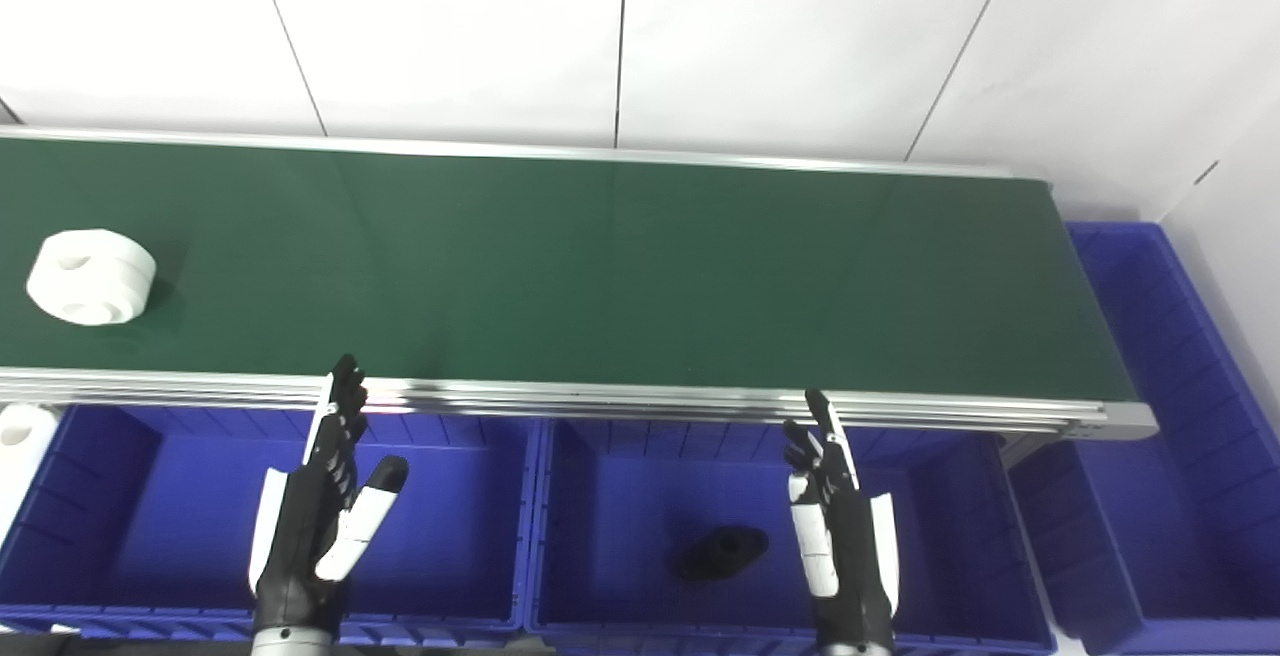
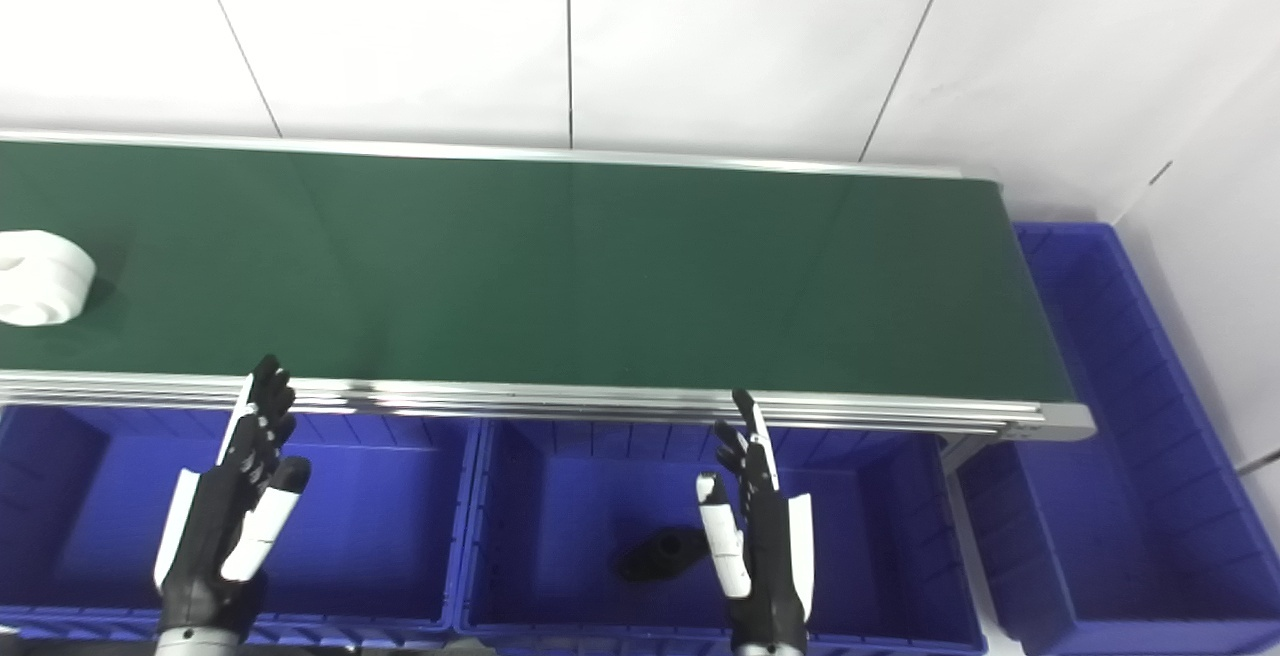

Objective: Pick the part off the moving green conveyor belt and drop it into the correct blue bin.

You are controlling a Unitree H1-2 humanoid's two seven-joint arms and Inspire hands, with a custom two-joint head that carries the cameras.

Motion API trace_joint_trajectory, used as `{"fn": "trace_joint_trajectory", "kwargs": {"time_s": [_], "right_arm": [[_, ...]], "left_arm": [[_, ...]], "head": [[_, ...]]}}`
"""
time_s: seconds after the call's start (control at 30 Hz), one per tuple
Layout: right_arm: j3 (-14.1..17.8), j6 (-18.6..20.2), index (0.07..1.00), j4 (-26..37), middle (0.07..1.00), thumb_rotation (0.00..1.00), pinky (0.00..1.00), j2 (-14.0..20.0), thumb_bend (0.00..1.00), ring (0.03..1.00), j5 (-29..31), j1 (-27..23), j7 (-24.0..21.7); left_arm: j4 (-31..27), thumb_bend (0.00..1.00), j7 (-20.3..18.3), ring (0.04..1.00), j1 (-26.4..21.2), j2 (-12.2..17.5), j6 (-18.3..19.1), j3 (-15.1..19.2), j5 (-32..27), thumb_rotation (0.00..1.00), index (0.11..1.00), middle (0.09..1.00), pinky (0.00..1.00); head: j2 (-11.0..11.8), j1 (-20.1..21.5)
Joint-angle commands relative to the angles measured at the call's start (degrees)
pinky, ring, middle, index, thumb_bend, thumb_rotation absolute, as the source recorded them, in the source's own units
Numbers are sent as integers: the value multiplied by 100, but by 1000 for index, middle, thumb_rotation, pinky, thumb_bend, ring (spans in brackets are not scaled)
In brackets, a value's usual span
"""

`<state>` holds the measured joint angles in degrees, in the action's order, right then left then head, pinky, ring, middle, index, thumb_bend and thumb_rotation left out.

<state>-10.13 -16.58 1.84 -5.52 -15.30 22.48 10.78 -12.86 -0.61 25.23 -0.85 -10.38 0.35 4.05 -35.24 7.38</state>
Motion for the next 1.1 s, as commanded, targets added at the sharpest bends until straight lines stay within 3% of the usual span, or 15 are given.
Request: {"fn": "trace_joint_trajectory", "kwargs": {"time_s": [0.0,0.6,0.97,1.07], "right_arm": [[-27,-413,945,95,971,1000,859,-10,657,893,-33,-40,24],[-12,-557,943,-53,976,1000,861,59,662,899,59,-90,-1],[10,-600,939,-131,976,1000,861,89,664,901,35,-124,19],[34,-625,936,-168,976,1000,863,128,661,903,91,-156,-6]], "left_arm": [[-165,734,110,1000,-1,-41,-114,-5,103,804,1000,1000,1000],[-63,720,140,1000,-26,-40,-147,-50,117,816,1000,1000,1000],[88,690,-32,994,-78,76,-265,-107,-253,792,1000,991,993],[132,691,-29,995,-105,46,-307,-136,-283,786,1000,988,990]], "head": [[5,-16],[89,-72],[111,-119],[163,-303]]}}
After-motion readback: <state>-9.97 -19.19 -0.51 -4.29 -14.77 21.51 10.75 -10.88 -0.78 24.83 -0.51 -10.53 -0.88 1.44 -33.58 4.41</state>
